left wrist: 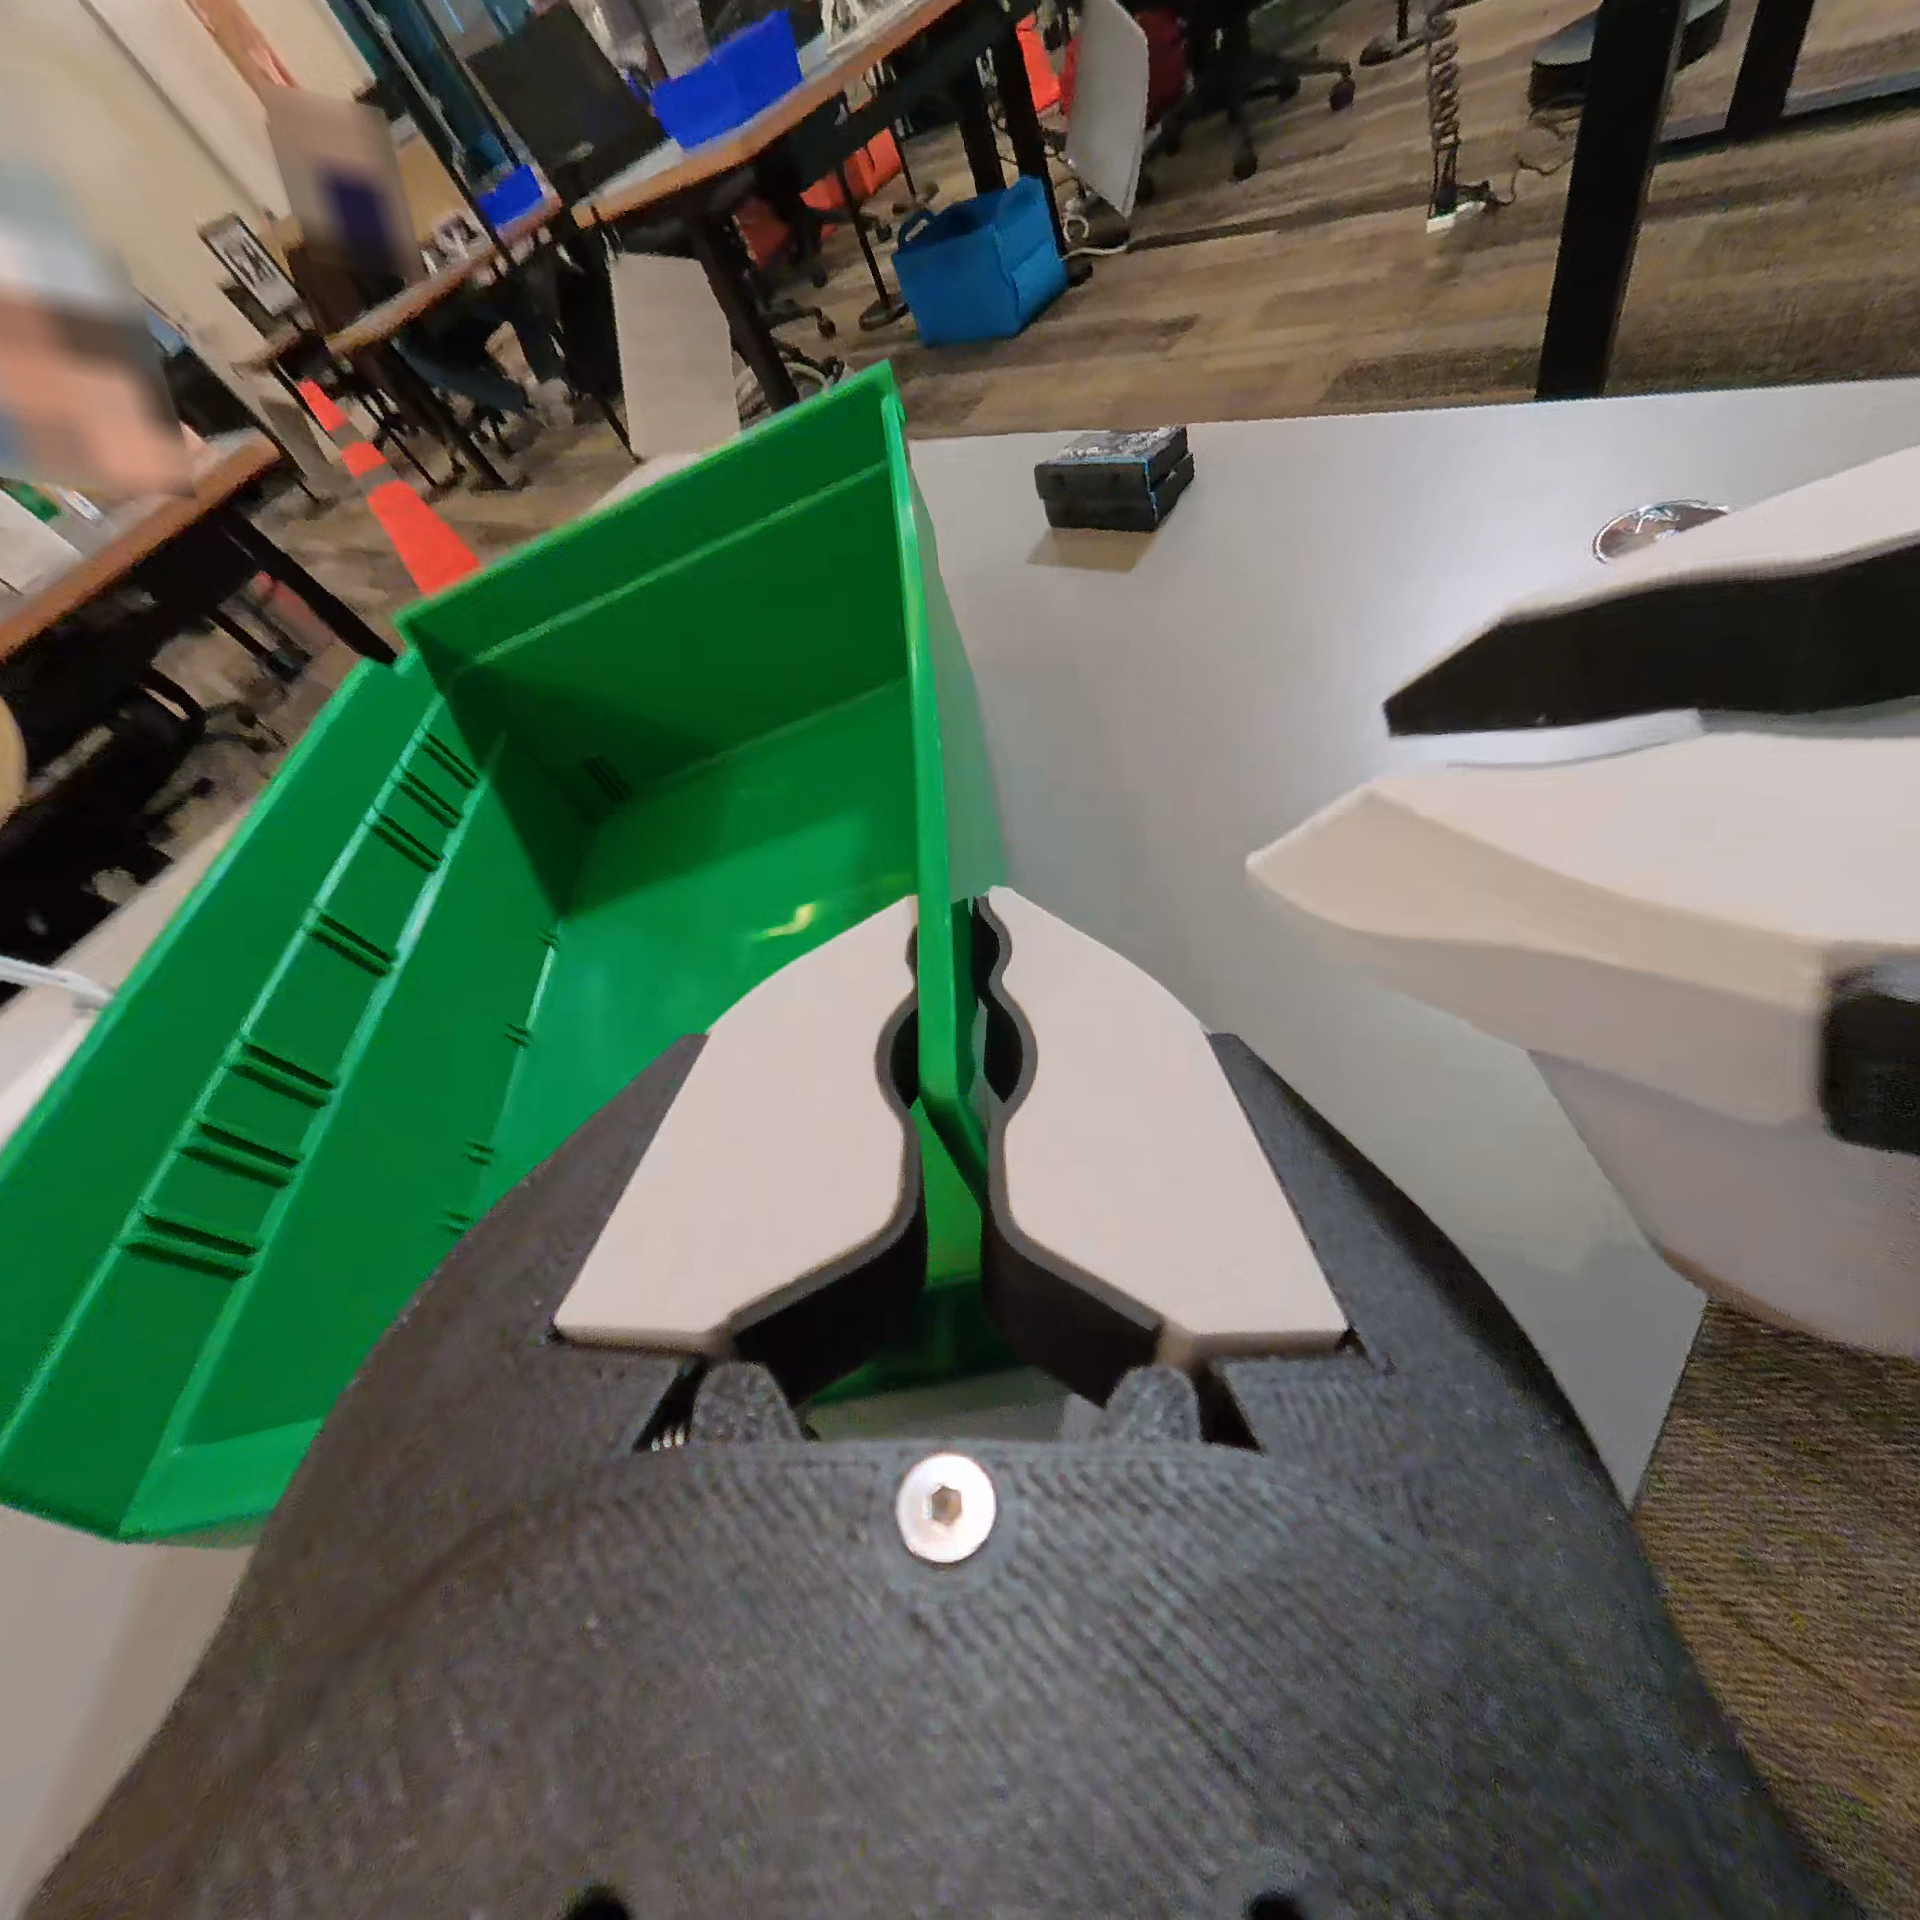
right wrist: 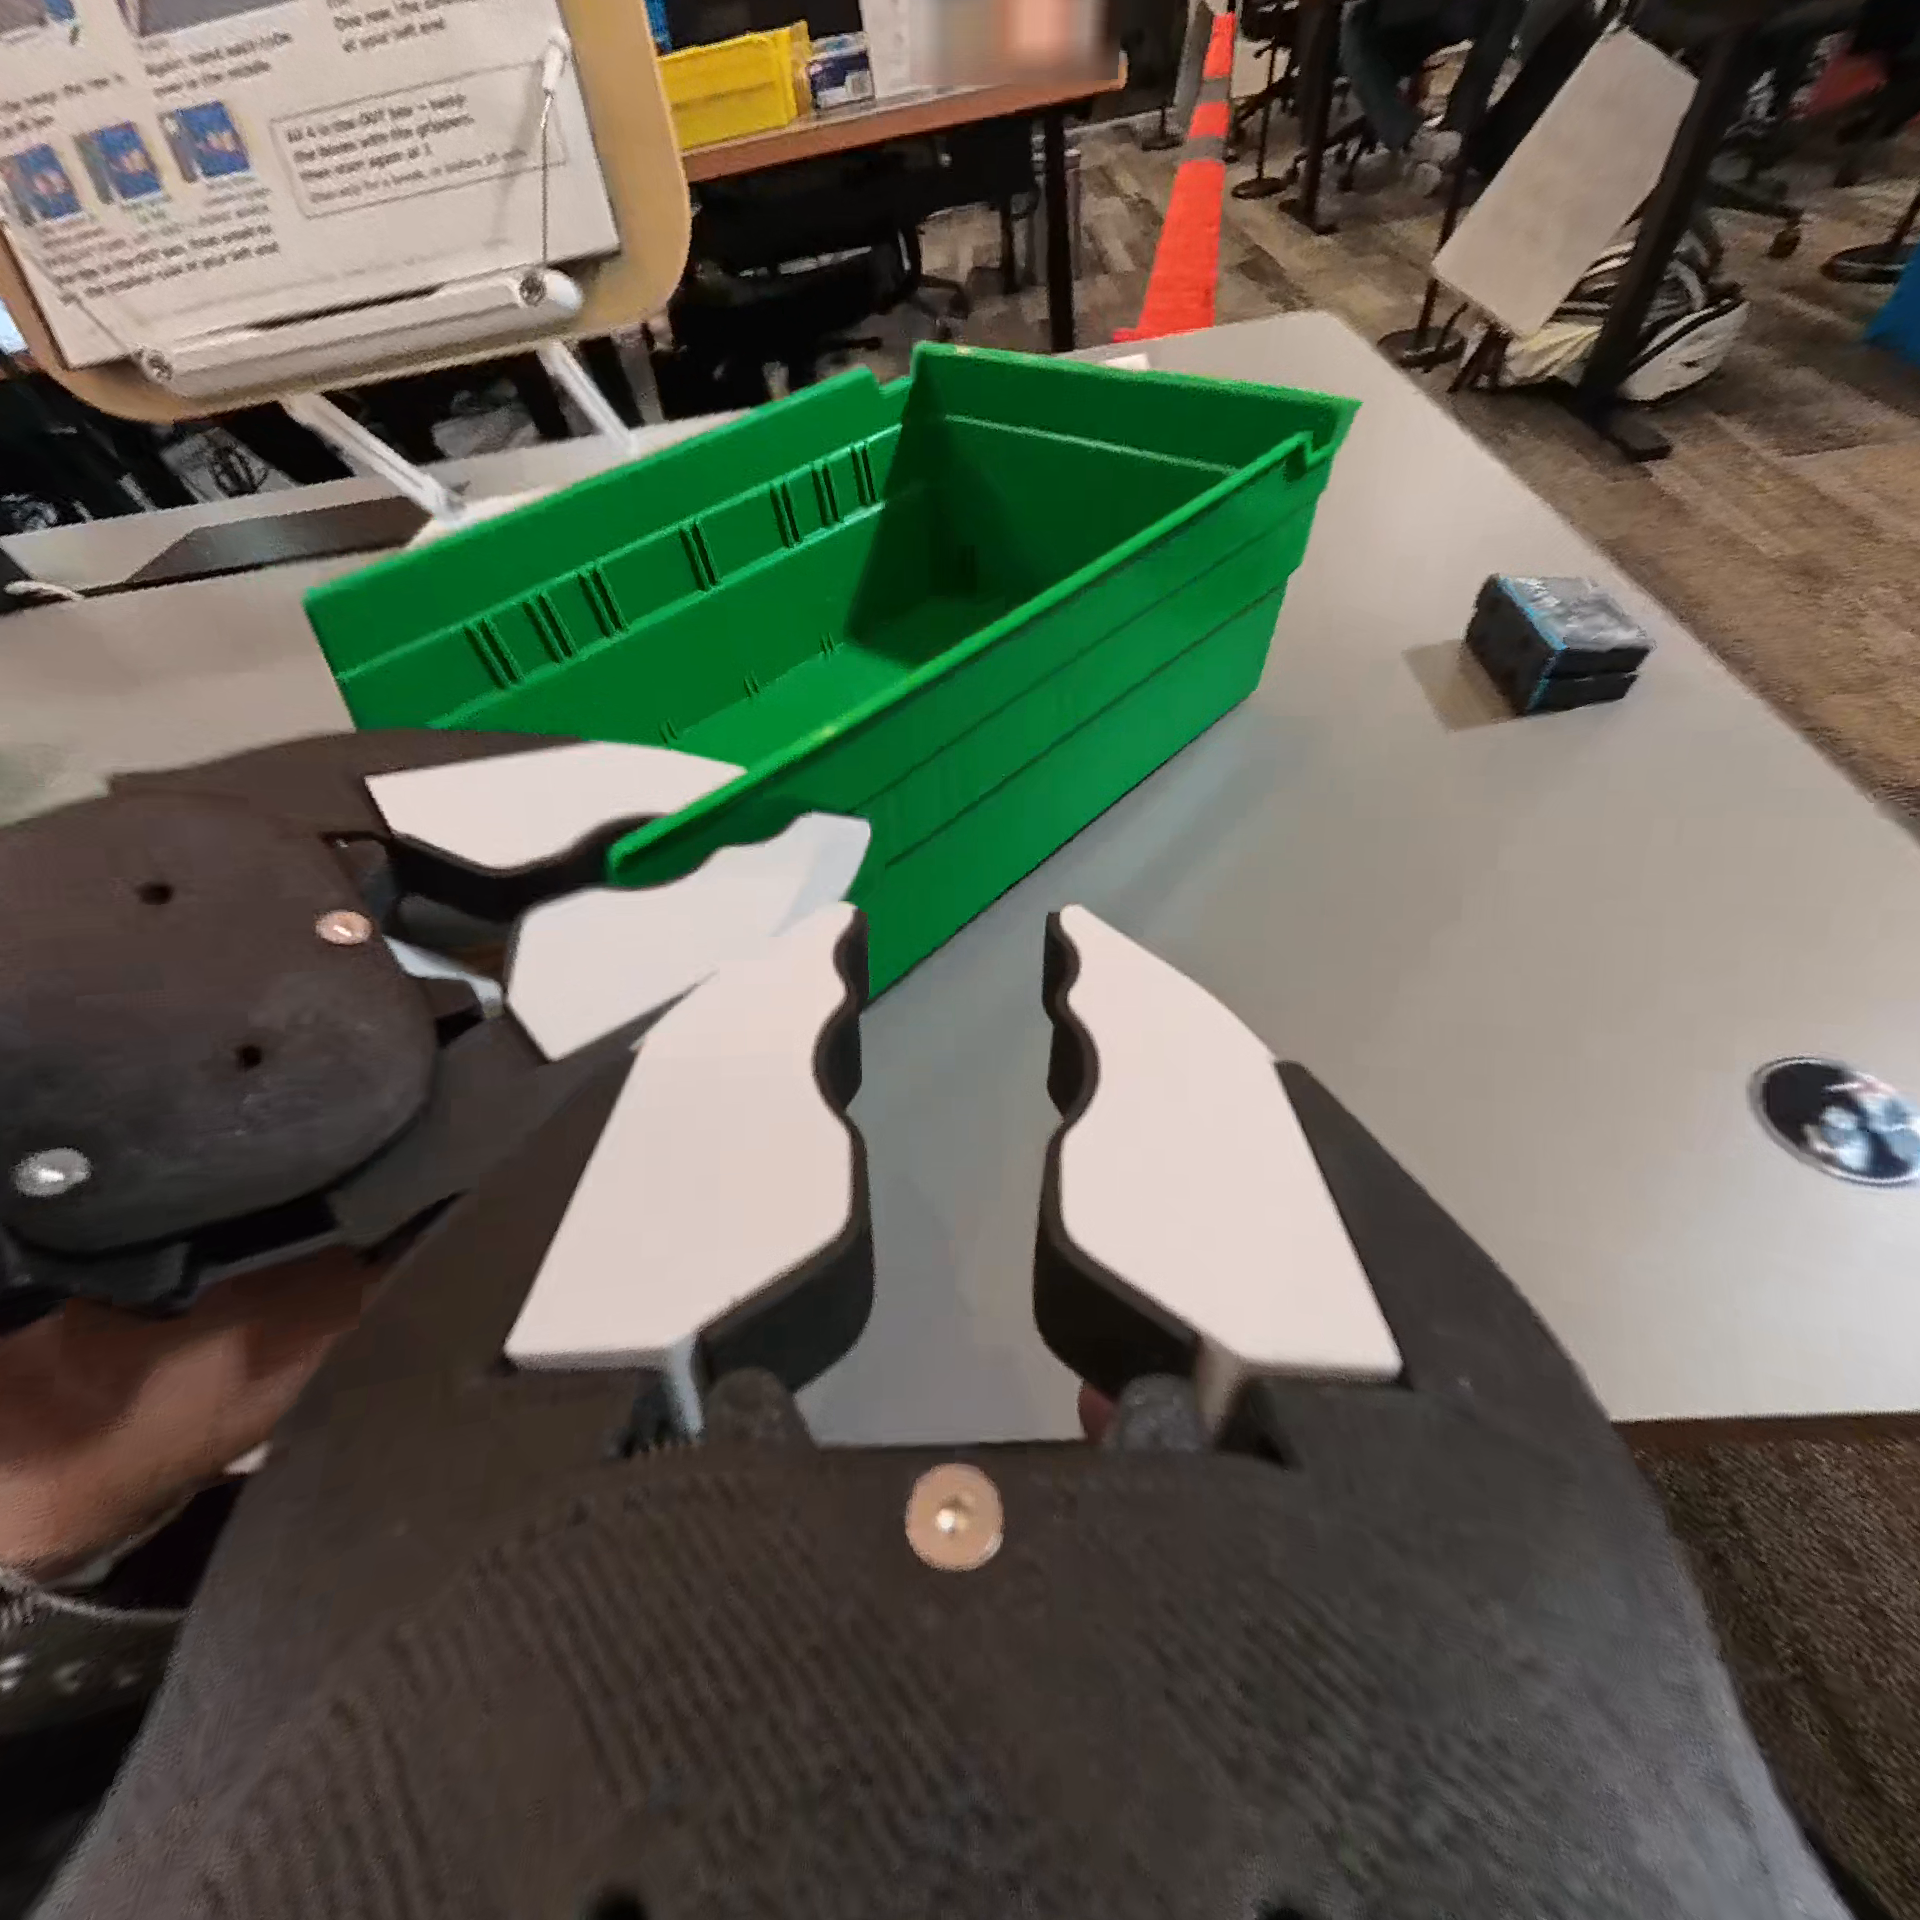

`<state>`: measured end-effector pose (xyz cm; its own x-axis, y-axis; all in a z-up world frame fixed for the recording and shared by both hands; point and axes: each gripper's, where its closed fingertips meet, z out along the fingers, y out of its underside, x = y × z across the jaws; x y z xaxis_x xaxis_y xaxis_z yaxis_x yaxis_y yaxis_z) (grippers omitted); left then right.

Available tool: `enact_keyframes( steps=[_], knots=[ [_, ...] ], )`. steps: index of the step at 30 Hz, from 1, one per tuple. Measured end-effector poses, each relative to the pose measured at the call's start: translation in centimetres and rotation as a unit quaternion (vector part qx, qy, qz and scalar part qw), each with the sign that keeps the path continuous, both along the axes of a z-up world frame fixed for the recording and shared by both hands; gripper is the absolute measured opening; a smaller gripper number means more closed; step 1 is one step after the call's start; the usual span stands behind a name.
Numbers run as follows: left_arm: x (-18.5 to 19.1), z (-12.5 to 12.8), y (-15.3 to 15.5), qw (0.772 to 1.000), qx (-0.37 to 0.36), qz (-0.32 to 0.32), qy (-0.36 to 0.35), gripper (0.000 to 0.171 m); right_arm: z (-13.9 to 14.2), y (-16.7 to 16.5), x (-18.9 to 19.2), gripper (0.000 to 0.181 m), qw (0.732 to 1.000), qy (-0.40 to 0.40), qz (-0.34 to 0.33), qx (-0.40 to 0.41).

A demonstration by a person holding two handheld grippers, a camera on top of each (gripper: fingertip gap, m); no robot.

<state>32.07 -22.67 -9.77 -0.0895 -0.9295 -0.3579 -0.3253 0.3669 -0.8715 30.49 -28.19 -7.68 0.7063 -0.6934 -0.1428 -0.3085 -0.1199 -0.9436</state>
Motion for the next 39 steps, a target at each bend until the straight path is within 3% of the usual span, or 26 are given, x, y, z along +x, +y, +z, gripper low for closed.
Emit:
enact_keyframes(
  steps=[3,9,12,15,20,23,26,27,29,31,34,39],
  knots=[
    [0.4,-1.0,-0.9,0.999,-0.035,-0.002,0.019,0.005,1.2,-0.5,0.5,0.035,0.999,-0.037,-0.027,-0.003],
    [-2.6,2.2,-1.2,0.998,0.014,-0.037,-0.042,0.027,1.7,0.0,-0.2,0.038,0.996,-0.074,-0.027,-0.035],
    [-6.3,3.6,0.0,0.996,-0.064,-0.056,-0.038,0.036,1.9,0.8,-0.8,0.048,0.997,-0.074,-0.017,-0.03],
    [-10.7,4.2,4.4,0.986,-0.161,-0.042,-0.012,0.043,0.4,1.9,-1.6,0.06,0.997,-0.051,0.006,-0.062],
    [-19.2,5.2,17.7,0.989,-0.115,0.091,-0.024,0.042,-0.8,4.3,-3.6,0.074,0.996,0.004,0.032,-0.083],
    [-24.1,4.5,23.0,0.977,-0.159,0.145,-0.002,0.045,-0.7,5.8,-3.3,0.077,0.997,-0.001,-0.004,-0.077],
    [-27.6,1.3,23.6,0.961,-0.244,0.114,0.064,0.04,-2.7,6.6,-1.4,0.063,0.989,-0.021,-0.016,-0.144],
    [-28.2,0.4,23.6,0.954,-0.272,0.107,0.072,0.038,-3.2,6.3,-0.5,0.045,0.982,-0.04,-0.013,-0.187],
    [-28.5,-0.5,23.6,0.939,-0.322,0.105,0.068,0.035,-3.2,5.9,0.7,0.035,0.972,-0.087,0.014,-0.216],
    [-28.0,-0.6,23.0,0.932,-0.346,0.088,0.067,0.035,-3.2,4.4,2.3,0.025,0.97,-0.088,-0.006,-0.225],
    [-27.6,-0.8,22.0,0.941,-0.323,0.063,0.084,0.035,-3.2,0.8,5.3,0.013,0.962,-0.102,-0.036,-0.25],
    [-27.1,-1.3,21.7,0.953,-0.281,0.064,0.089,0.032,-3.3,-3.1,8.9,0.005,0.988,-0.021,-0.061,-0.137]
  ],
)
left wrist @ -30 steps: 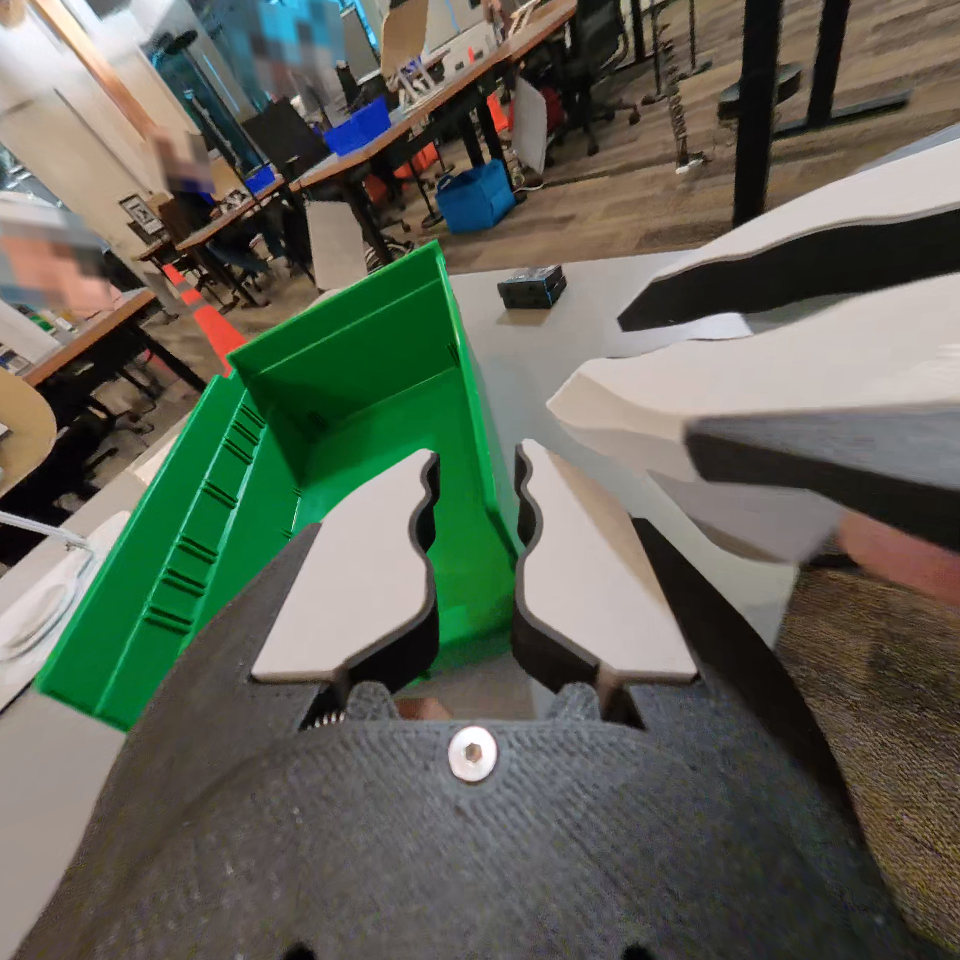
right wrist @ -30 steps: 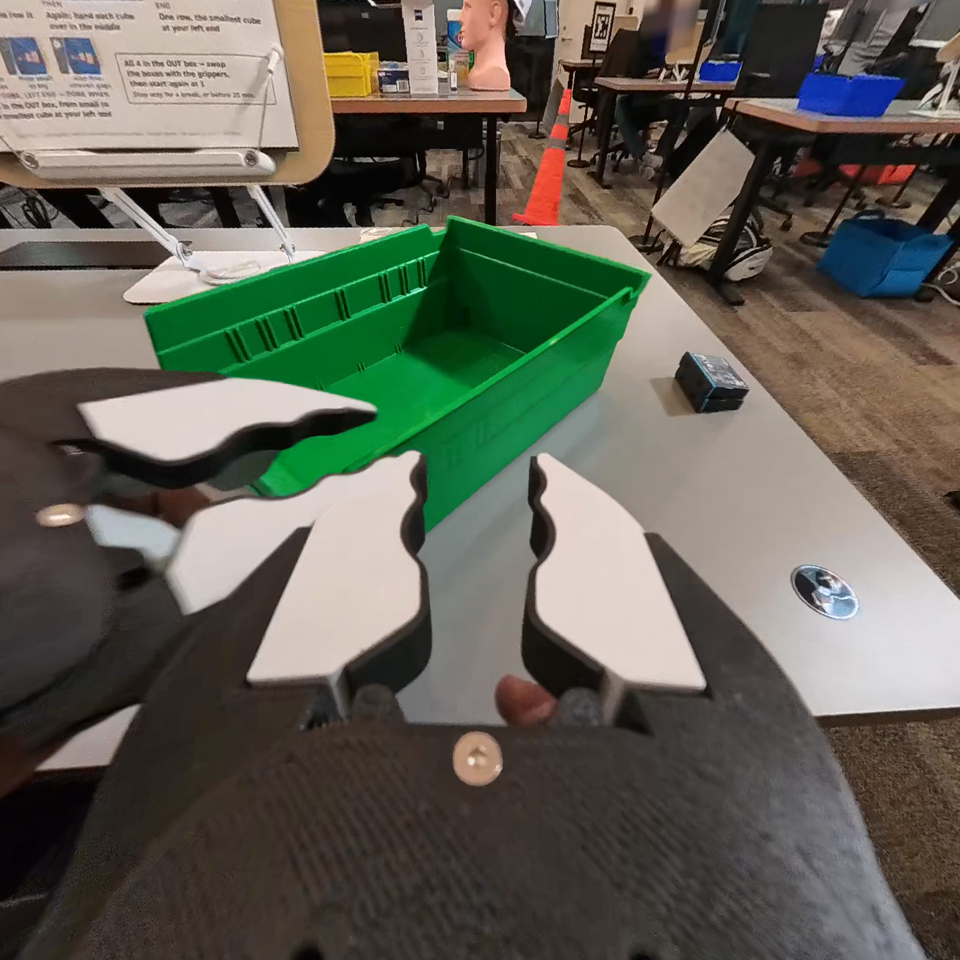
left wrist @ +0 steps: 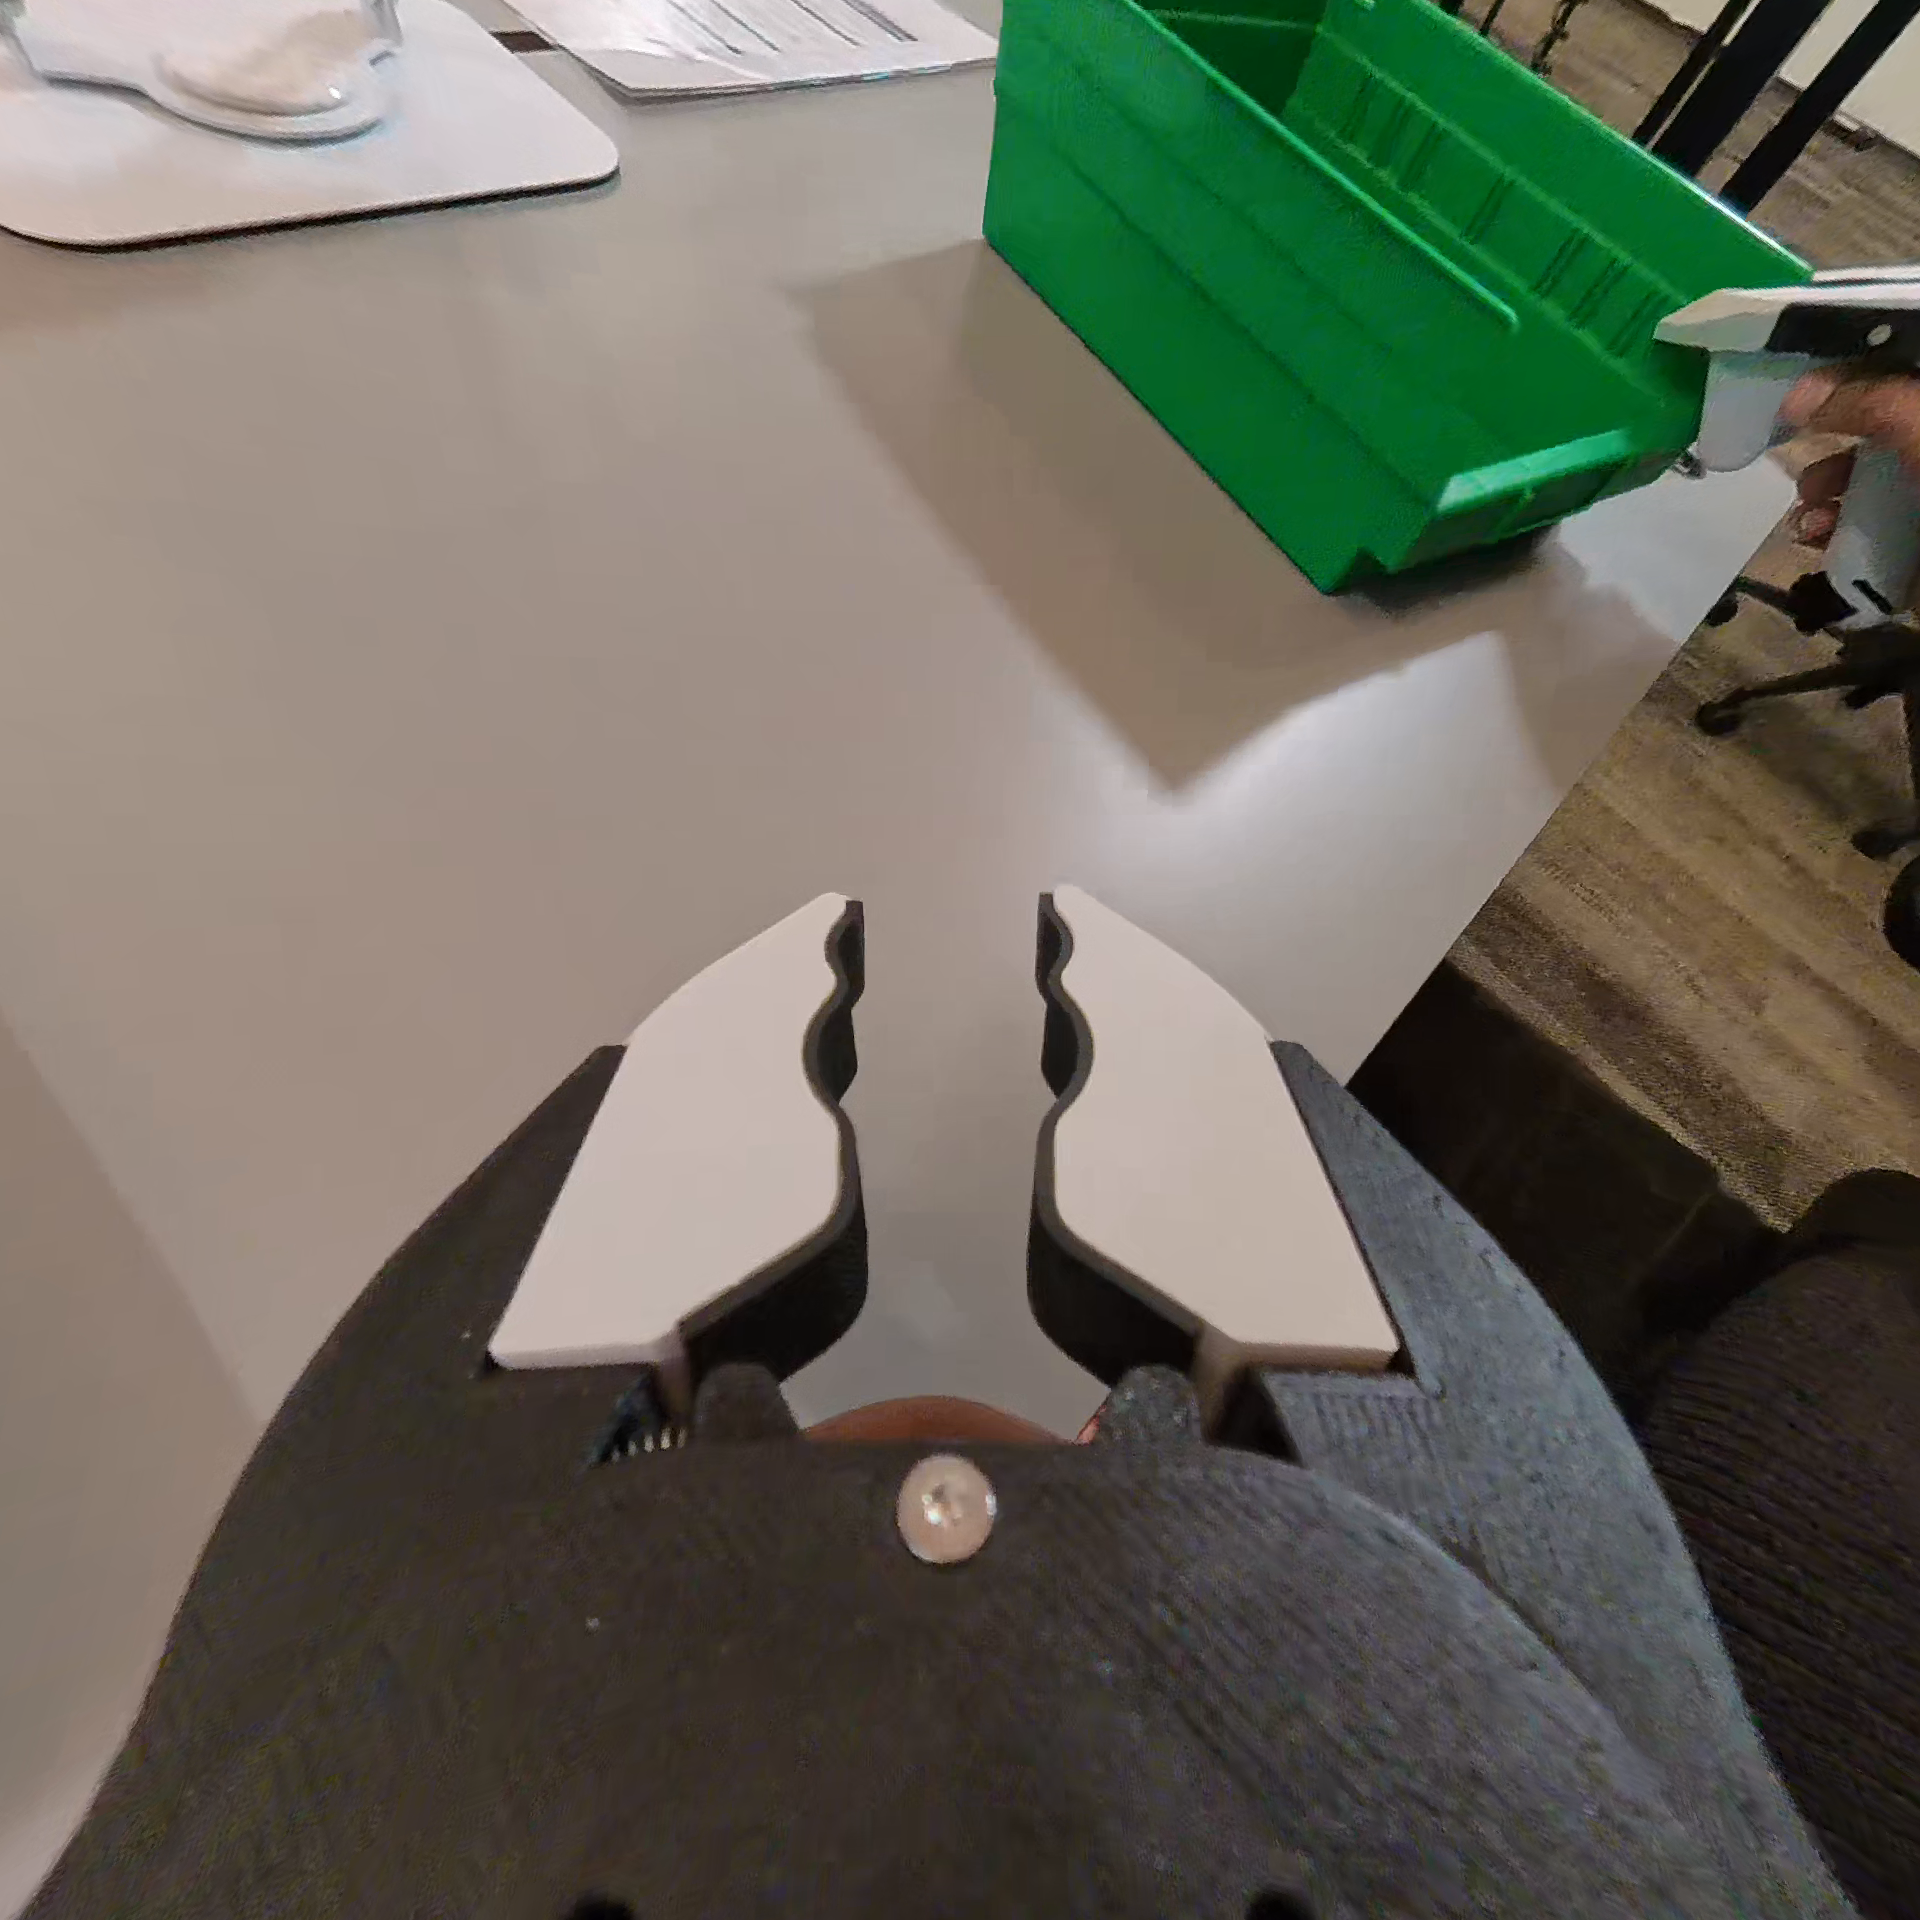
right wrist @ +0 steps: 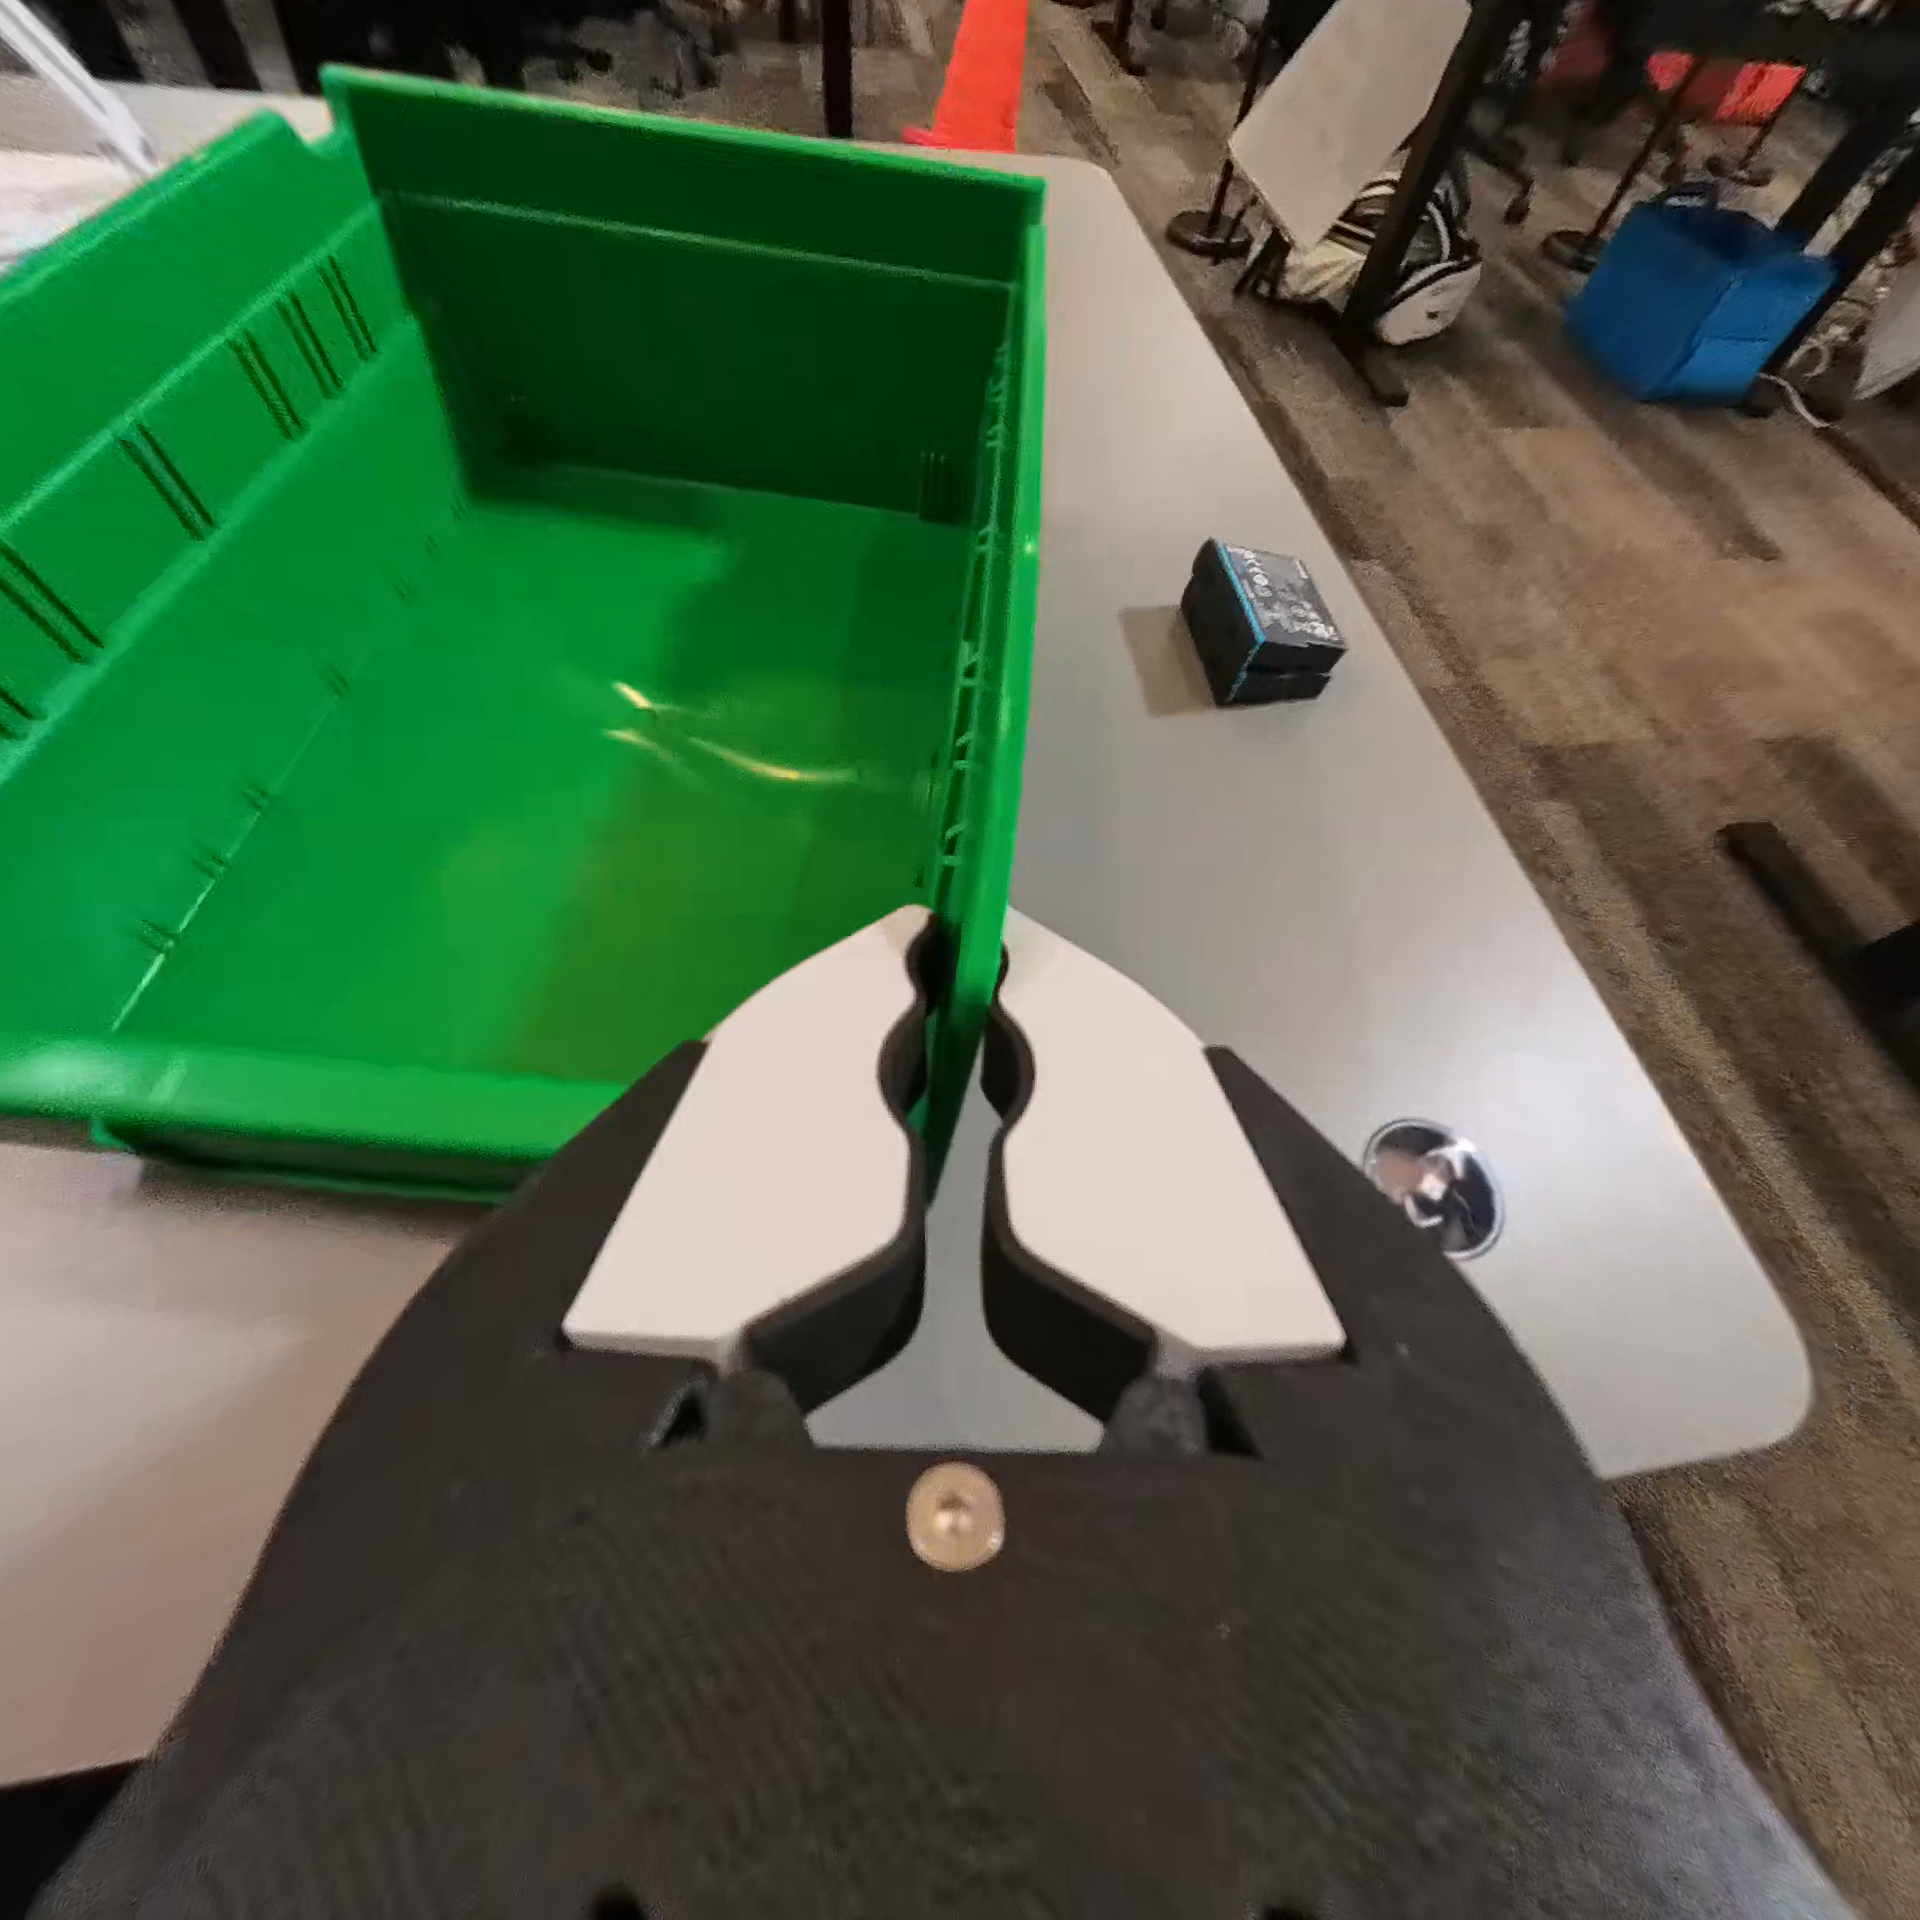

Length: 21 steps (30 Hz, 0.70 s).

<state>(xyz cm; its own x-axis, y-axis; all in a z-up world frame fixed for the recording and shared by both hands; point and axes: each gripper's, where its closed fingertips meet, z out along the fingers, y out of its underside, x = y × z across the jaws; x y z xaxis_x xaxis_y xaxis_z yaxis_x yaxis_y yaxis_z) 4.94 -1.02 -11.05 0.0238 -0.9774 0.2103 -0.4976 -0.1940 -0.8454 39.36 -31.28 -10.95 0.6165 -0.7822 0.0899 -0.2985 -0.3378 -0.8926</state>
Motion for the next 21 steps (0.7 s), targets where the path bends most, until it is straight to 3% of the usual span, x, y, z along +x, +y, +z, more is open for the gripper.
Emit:
enact_keyframes(
  steps=[8,15,17,19,21],
  knots=[
    [0.4,-0.6,0.0,1.0,-0.009,-0.003,-0.001,0.032,0.2,-1.3,4.0,0.007,0.993,-0.049,0.103,-0.008],
    [0.1,-1.6,0.6,1.0,0.009,0.0,0.017,0.032,0.5,-2.0,6.9,0.017,0.997,-0.054,0.042,-0.027],
    [0.2,-1.5,0.6,1.0,0.003,-0.001,0.014,0.032,2.1,-2.9,7.4,0.036,0.991,-0.117,0.001,-0.071],
    [0.2,-1.3,0.5,1.0,-0.007,0.001,0.008,0.031,4.6,-3.3,7.0,0.037,0.98,-0.174,-0.013,-0.093],
    [0.3,-0.9,0.6,1.0,-0.017,0.005,-0.002,0.031,7.3,-2.5,5.7,0.037,0.979,-0.195,-0.002,-0.061]
  ],
)
